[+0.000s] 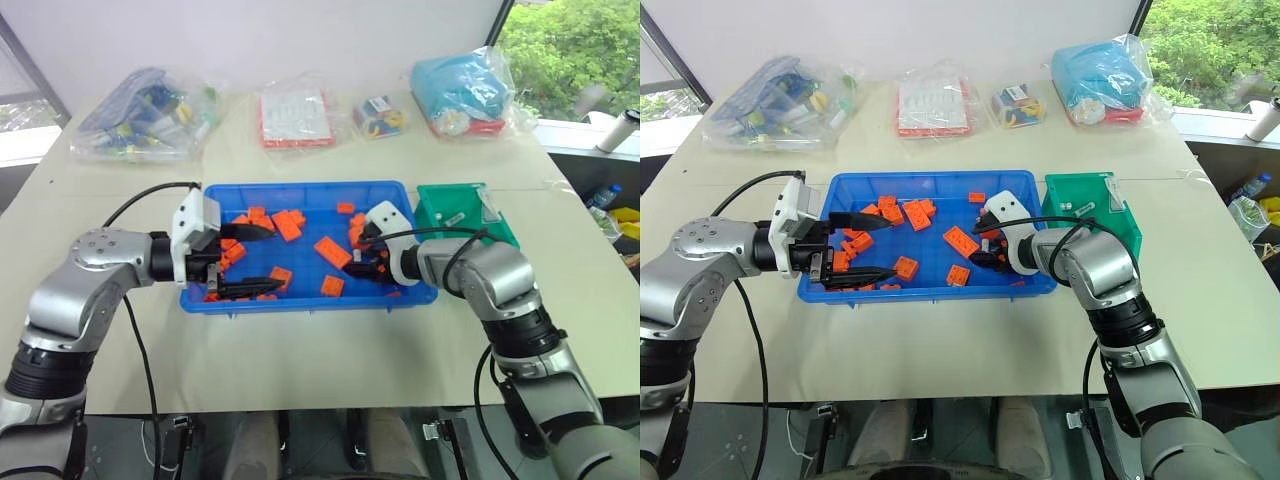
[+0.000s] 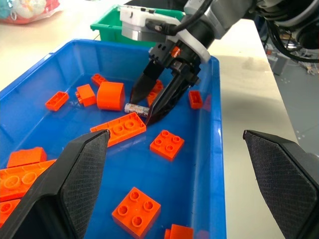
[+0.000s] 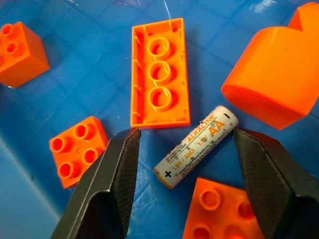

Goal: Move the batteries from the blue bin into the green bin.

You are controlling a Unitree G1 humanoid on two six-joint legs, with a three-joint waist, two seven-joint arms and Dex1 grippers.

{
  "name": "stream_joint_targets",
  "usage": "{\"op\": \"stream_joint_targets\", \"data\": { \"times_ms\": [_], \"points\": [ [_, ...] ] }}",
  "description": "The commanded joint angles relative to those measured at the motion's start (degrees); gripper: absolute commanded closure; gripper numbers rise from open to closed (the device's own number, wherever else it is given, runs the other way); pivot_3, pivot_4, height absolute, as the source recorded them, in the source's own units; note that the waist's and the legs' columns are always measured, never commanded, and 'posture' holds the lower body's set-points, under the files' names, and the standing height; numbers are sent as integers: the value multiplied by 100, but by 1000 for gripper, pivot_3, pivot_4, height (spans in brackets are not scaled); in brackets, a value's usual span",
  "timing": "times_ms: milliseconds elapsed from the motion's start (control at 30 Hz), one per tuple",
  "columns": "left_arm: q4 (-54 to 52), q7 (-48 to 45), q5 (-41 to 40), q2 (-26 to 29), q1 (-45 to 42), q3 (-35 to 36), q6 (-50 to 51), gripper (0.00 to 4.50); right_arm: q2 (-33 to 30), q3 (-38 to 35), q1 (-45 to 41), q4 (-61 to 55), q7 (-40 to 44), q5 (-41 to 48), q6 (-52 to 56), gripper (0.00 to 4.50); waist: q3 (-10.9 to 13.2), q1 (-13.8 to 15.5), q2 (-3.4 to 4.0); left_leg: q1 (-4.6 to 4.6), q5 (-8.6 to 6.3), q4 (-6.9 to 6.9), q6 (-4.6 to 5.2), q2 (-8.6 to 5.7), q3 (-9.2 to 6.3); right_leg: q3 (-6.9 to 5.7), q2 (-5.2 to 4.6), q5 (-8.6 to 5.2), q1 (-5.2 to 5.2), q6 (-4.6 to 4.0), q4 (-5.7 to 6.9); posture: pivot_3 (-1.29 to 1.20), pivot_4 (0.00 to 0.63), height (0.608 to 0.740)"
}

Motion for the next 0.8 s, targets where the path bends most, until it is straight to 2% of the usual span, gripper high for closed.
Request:
{"op": "stream_joint_targets", "data": {
  "times_ms": [33, 100, 167, 200, 333, 433, 567, 667, 800],
  "points": [
    [-142, 0, -68, 101, -61, 211, -41, 0, -38, 80, -40, 26, 69, -119, -171, 1514, 0, -1, 0, 0, 0, 0, 0, 0, 0, 0, 0, 0, 0, 0, 0, 0, 150, 737],
    [-118, -6, -70, 110, -98, 209, -37, 0, -45, 66, -14, 38, 92, -143, -195, 1514, 0, 2, 0, 0, 0, 0, 0, 0, 0, 0, 0, 0, 0, 0, 0, 0, 150, 737],
    [-104, -5, -71, 115, -125, 195, -37, 0, -53, 59, 8, 22, 119, -169, -217, 2053, 0, 5, 0, 0, 0, 1, 0, 0, 1, 0, 0, 0, 0, 0, 0, 0, 150, 737],
    [-100, -3, -73, 116, -136, 188, -33, 0, -50, 43, 21, 0, 124, -175, -226, 2400, 0, 5, 0, 0, 0, 1, 0, 0, 1, 0, 0, 0, 0, 0, 0, 0, 150, 737],
    [-125, -3, -100, 70, -196, 99, 23, 0, -66, -74, 55, -250, 148, -92, -61, 4369, 0, 7, 0, 0, 0, 0, 0, 0, 0, 0, 0, 0, 0, 0, 0, 0, 150, 737],
    [-152, -4, -112, 9, -222, 18, 58, 0, -166, -235, -52, -563, 194, 18, 162, 4443, 0, 14, 0, -1, 0, 1, 0, 0, 1, 0, -1, 0, 0, 0, 0, 0, 150, 737],
    [-176, -24, -82, -83, -180, -71, 6, 0, -509, -1083, -610, -1036, 309, 394, 733, 4443, 2, 13, 3, -2, 0, 0, 0, 0, 0, 0, -1, 0, -1, 0, 0, 0, 150, 737],
    [-112, -44, -44, -139, -181, -77, -49, 0, -1226, -1665, -884, -929, 490, 485, 902, 4443, 2, 35, 3, -3, 0, 1, 0, 0, 0, -1, -2, 0, -1, 0, 0, 0, 150, 737],
    [13, -123, 28, -131, -147, -75, -182, 0, -2197, -1766, -621, -752, 699, 380, 735, 4443, -1, 59, -2, -1, -2, -5, 2, -1, 3, -3, -3, -1, 2, -2, -12, 0, 150, 737]
  ]
}}
